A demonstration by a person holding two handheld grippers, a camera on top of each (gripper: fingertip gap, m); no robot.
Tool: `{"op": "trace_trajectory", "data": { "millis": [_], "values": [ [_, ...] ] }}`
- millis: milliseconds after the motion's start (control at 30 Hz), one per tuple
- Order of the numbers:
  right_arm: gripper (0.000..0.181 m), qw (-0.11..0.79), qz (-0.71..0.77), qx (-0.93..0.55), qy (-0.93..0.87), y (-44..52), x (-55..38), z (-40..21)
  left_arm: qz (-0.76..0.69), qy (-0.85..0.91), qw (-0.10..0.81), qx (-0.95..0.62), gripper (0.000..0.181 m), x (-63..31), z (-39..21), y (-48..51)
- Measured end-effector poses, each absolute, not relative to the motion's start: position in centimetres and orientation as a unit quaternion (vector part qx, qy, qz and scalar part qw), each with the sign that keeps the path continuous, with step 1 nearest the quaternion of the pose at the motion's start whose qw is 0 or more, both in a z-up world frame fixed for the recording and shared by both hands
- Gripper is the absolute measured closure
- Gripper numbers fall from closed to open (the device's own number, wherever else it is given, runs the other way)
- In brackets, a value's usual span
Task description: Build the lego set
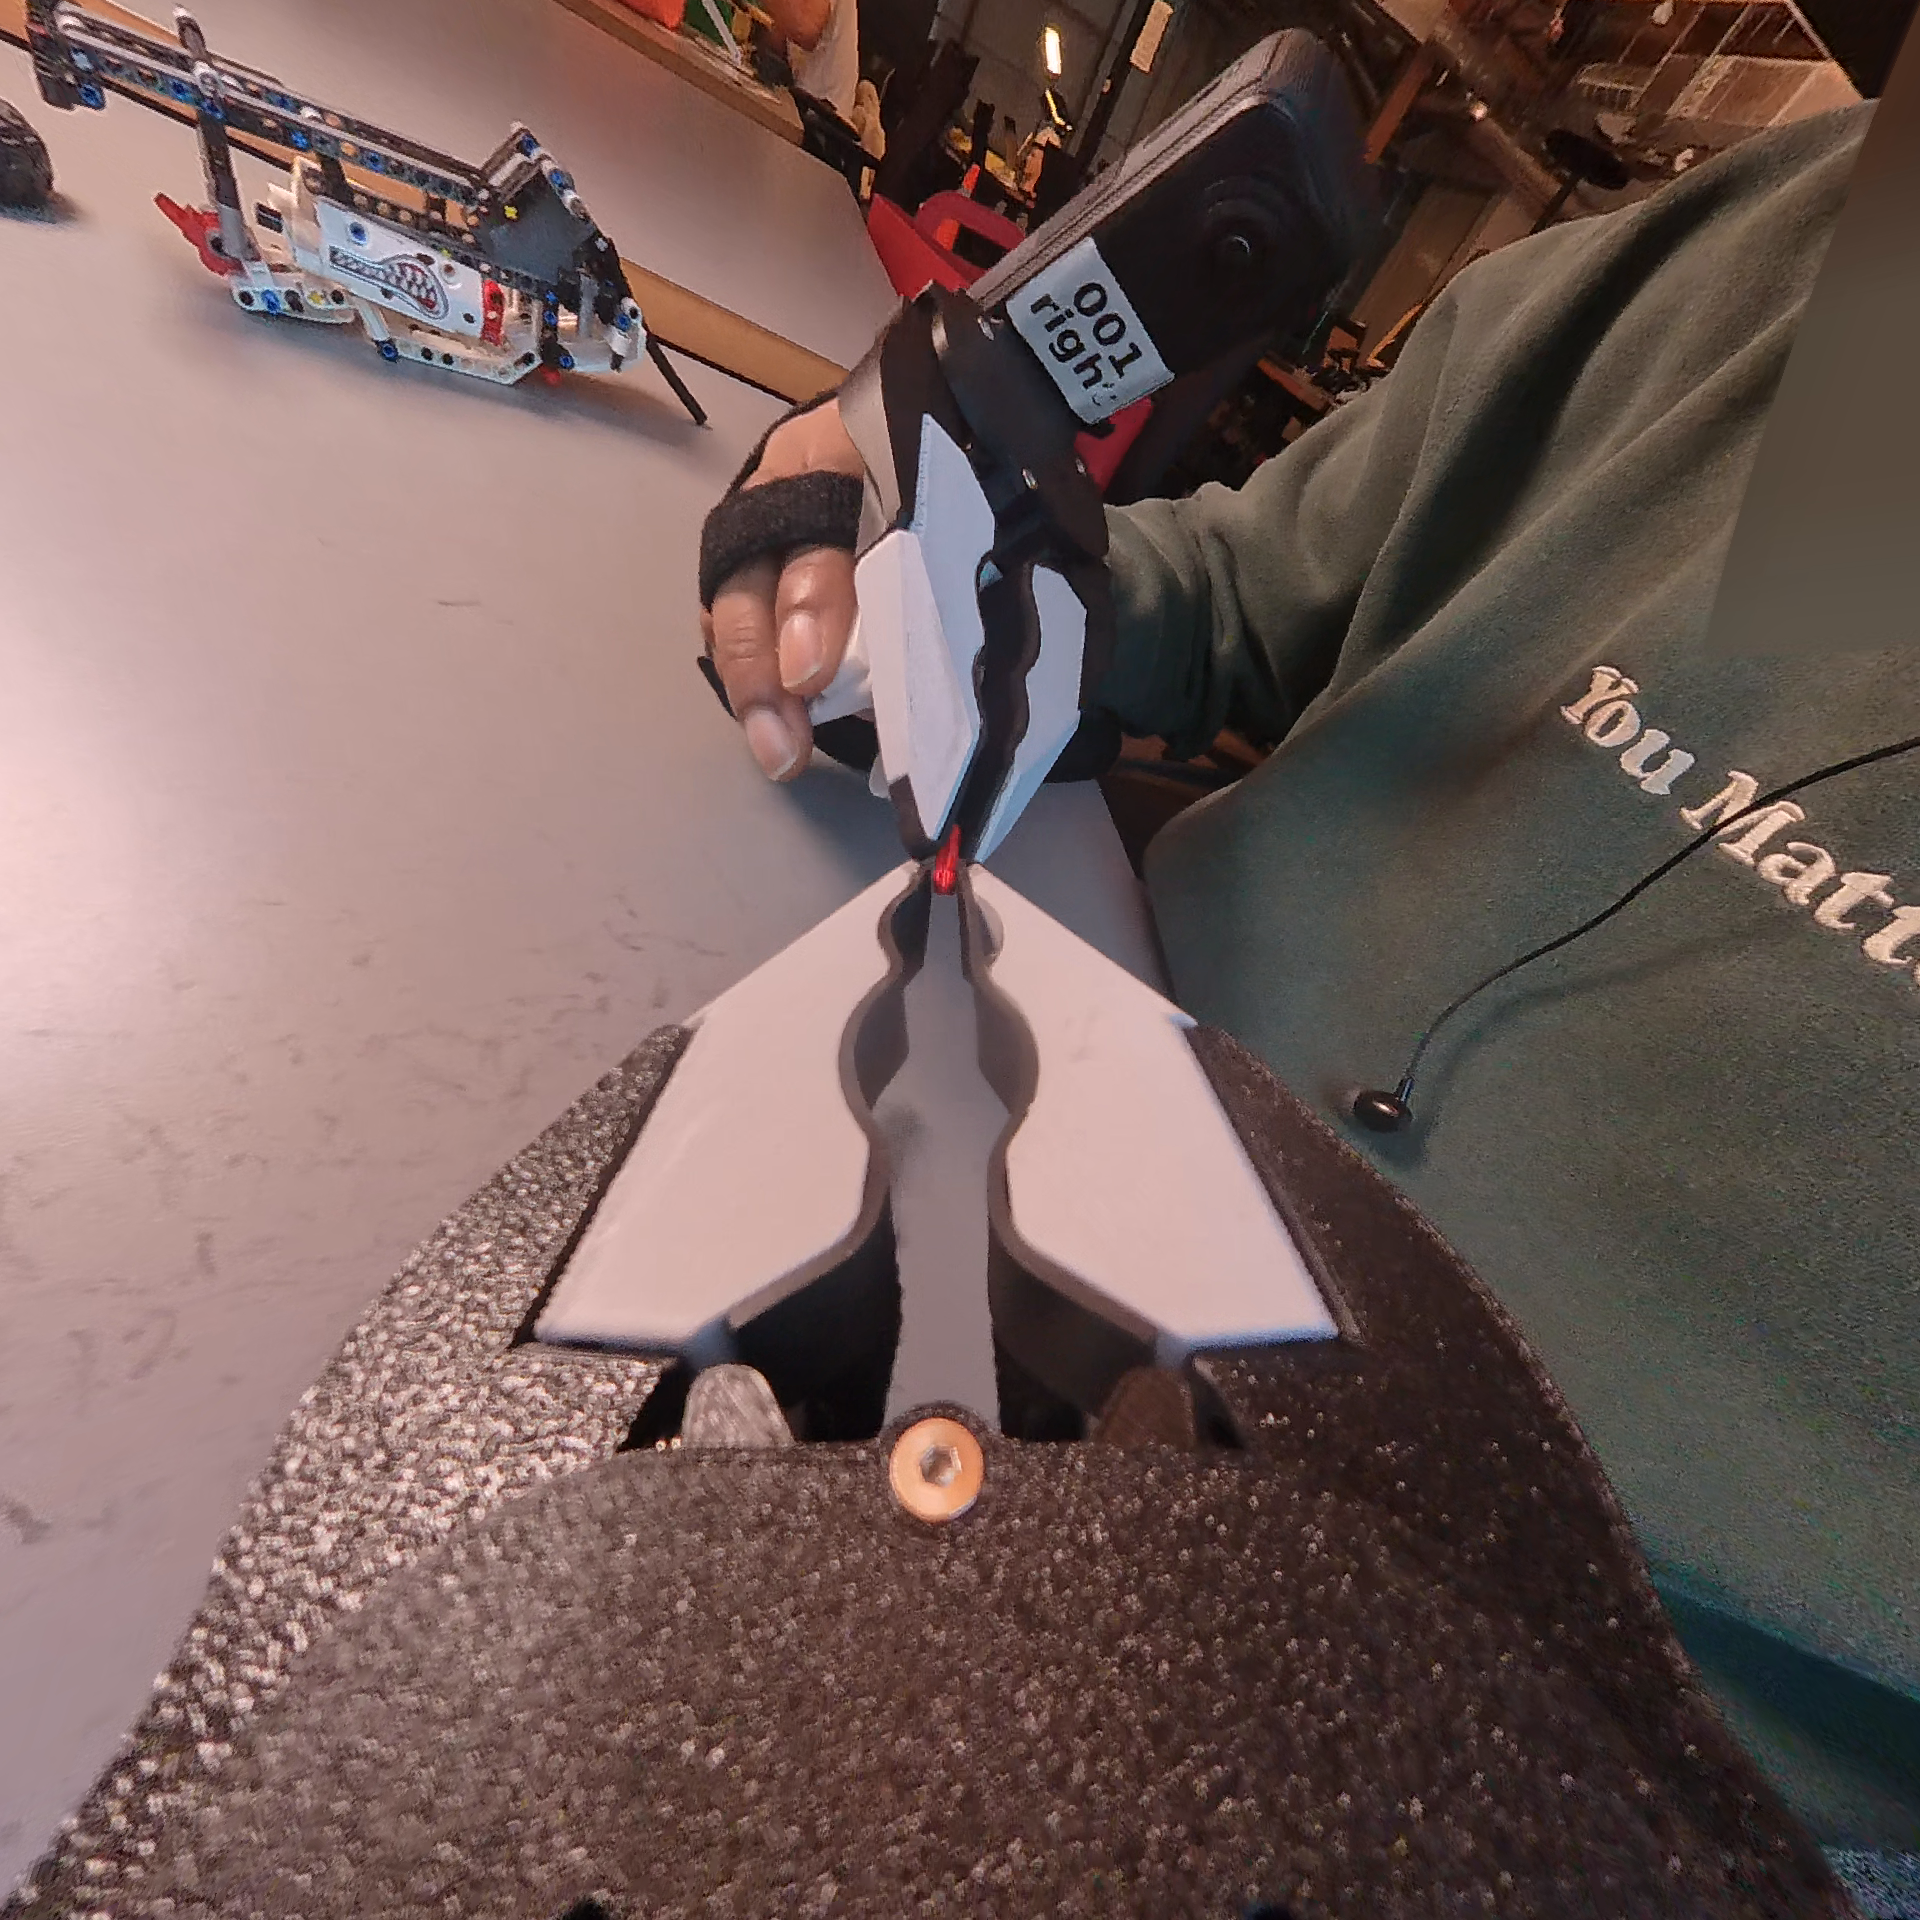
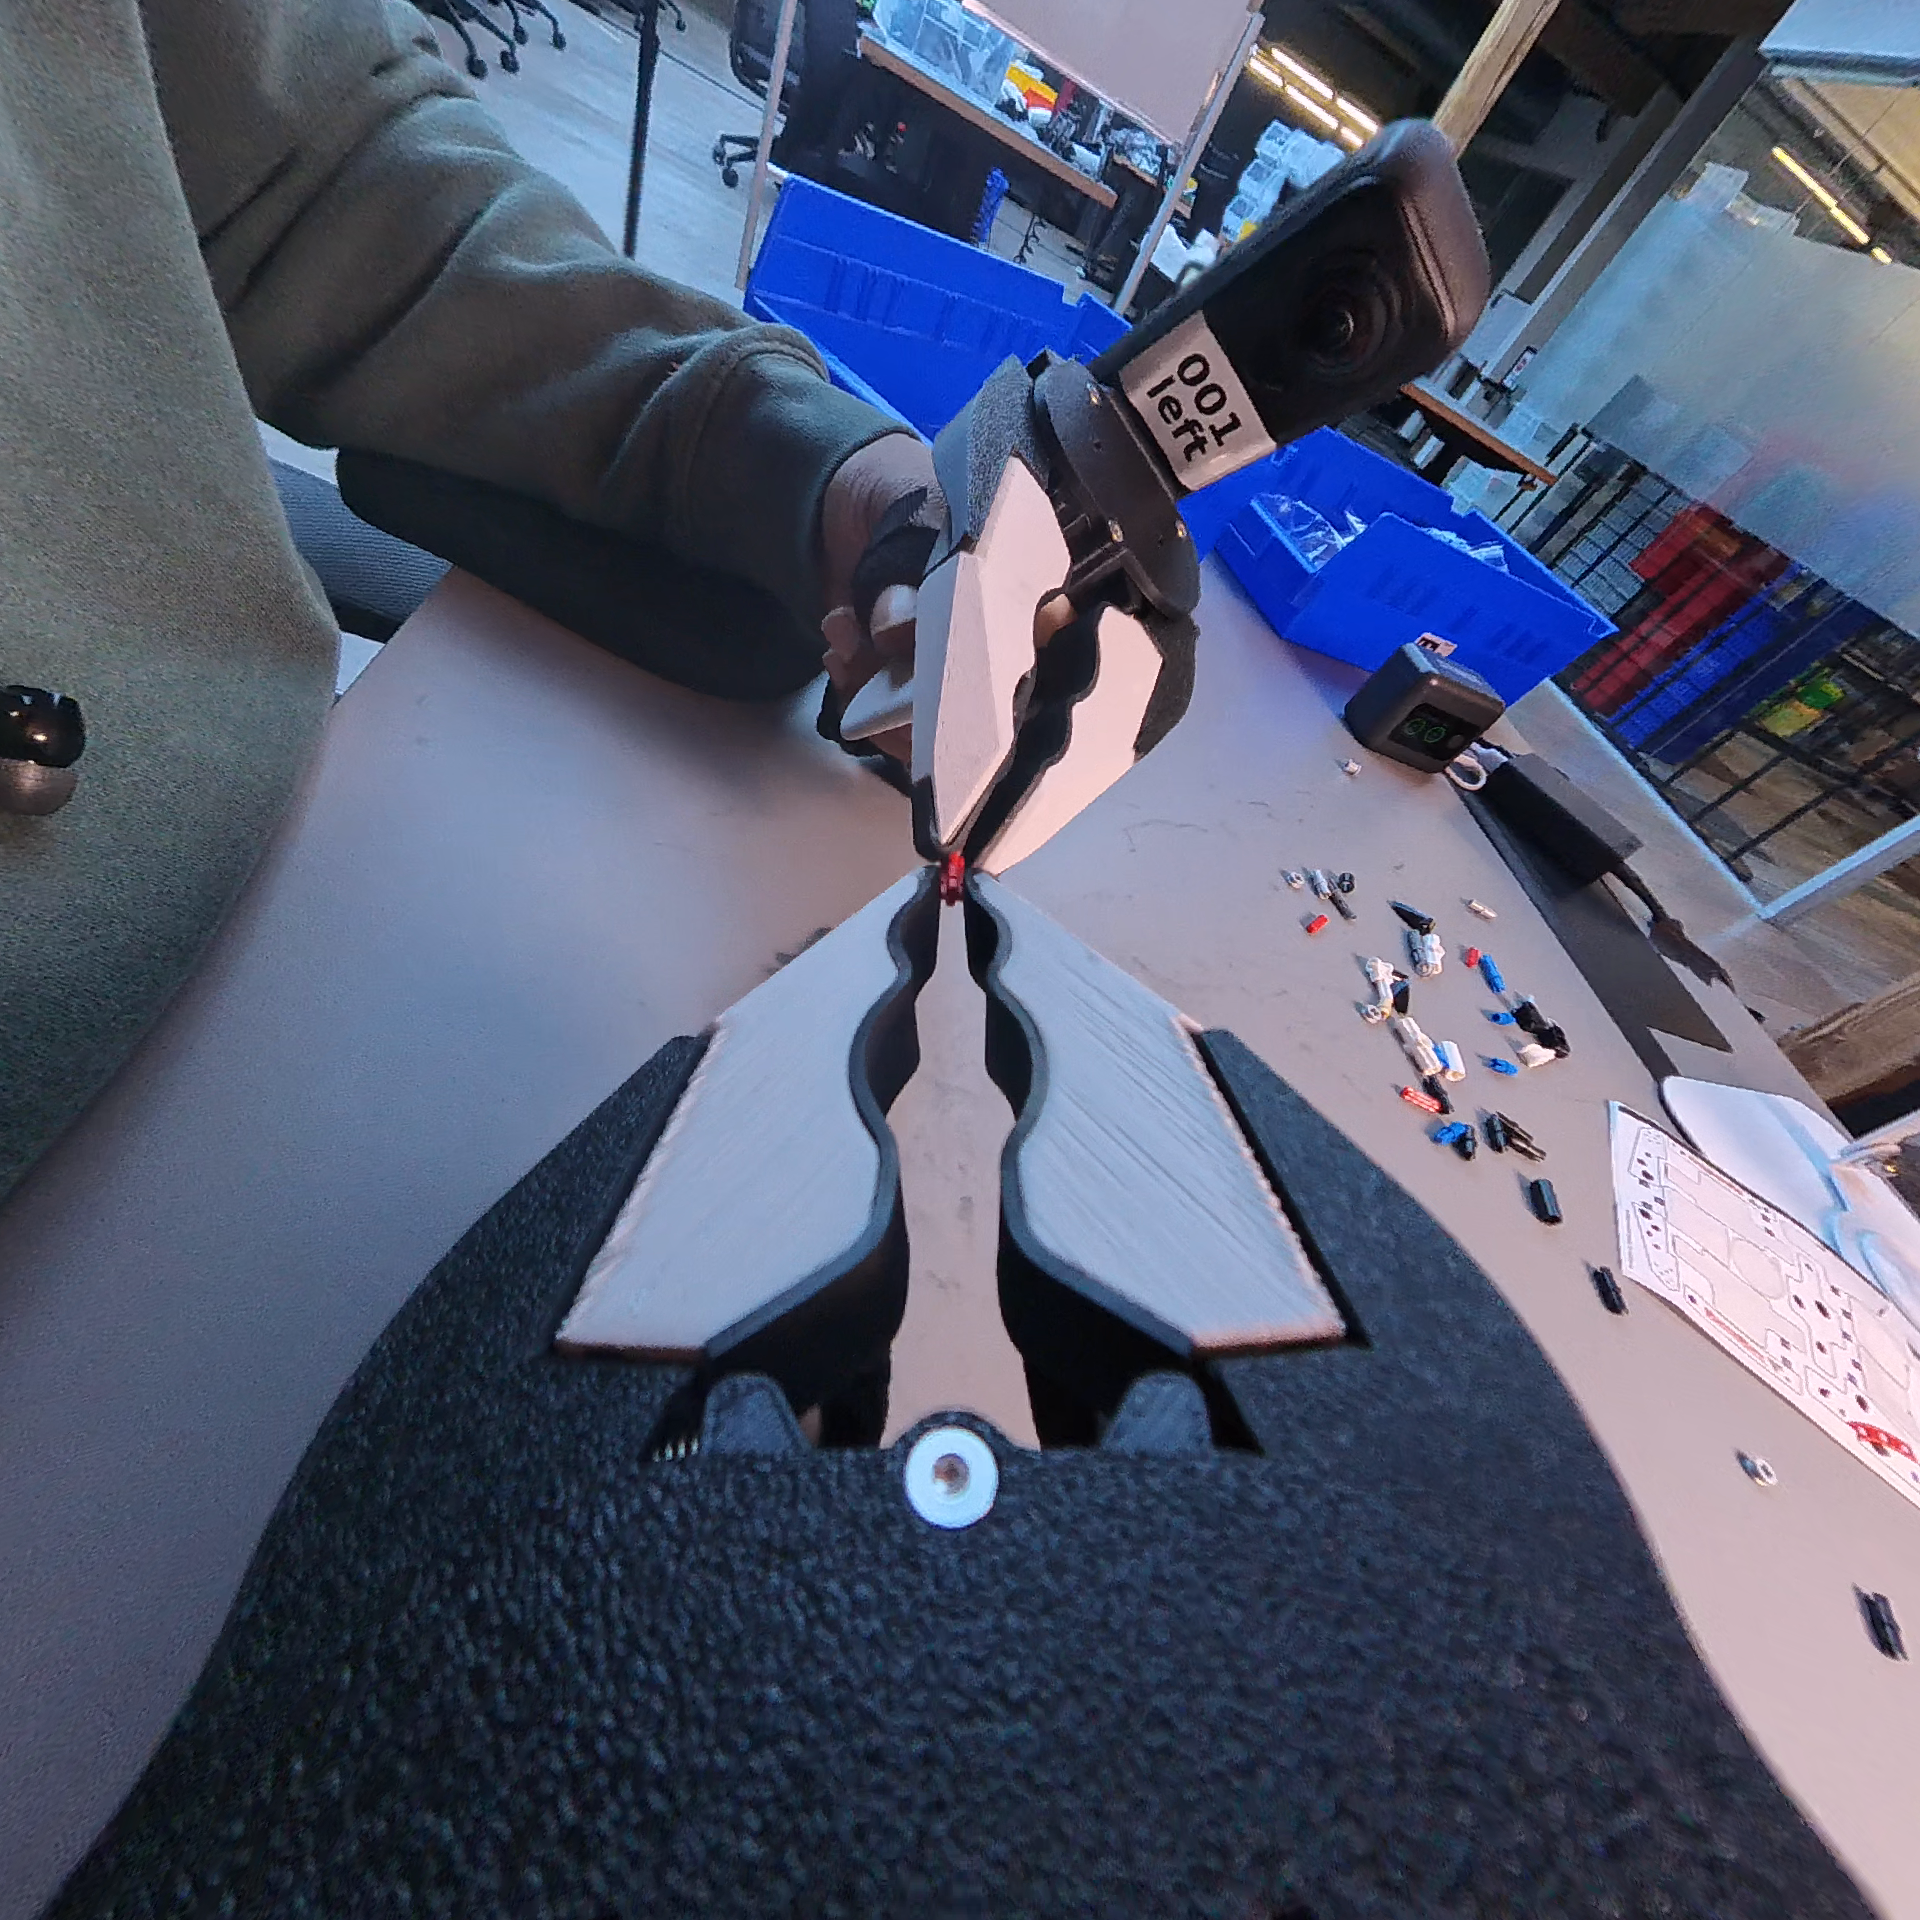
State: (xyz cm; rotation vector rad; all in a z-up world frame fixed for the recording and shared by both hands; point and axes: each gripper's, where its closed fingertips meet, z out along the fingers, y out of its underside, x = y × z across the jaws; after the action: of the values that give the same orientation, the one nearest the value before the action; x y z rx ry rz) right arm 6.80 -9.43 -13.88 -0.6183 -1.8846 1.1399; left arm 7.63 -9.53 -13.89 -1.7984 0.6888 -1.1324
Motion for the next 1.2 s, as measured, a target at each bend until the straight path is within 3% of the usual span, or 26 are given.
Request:
{"op": "trace_trajectory", "data": {
  "millis": [100, 367, 500, 633, 867, 1200],
  "values": [
    [0.178, 0.400, 0.452, -0.269, -0.750, -8.2, 6.9, -14.0, -0.394, 0.280, 0.443, -0.756, 0.159, 6.4, -15.1, -8.8],
    [0.177, 0.340, 0.437, -0.311, -0.773, -6.4, 7.8, -16.0, -0.250, 0.369, 0.323, -0.835, 0.142, 6.8, -22.2, -10.2],
    [0.177, 0.326, 0.441, -0.317, -0.774, -6.6, 7.9, -16.3, -0.211, 0.382, 0.335, -0.835, 0.156, 6.5, -22.4, -9.5],
    [0.177, 0.300, 0.459, -0.346, -0.761, -6.2, 7.7, -16.4, -0.197, 0.383, 0.347, -0.833, 0.157, 6.5, -22.3, -9.1],
    [0.178, 0.266, 0.526, -0.390, -0.707, -5.6, 7.5, -14.3, -0.173, 0.331, 0.470, -0.800, 0.157, 5.4, -17.7, -6.7],
    [0.178, 0.235, 0.511, -0.416, -0.715, -5.7, 6.9, -15.6, -0.160, 0.327, 0.478, -0.800, 0.157, 5.2, -17.7, -6.5]
  ]
}}
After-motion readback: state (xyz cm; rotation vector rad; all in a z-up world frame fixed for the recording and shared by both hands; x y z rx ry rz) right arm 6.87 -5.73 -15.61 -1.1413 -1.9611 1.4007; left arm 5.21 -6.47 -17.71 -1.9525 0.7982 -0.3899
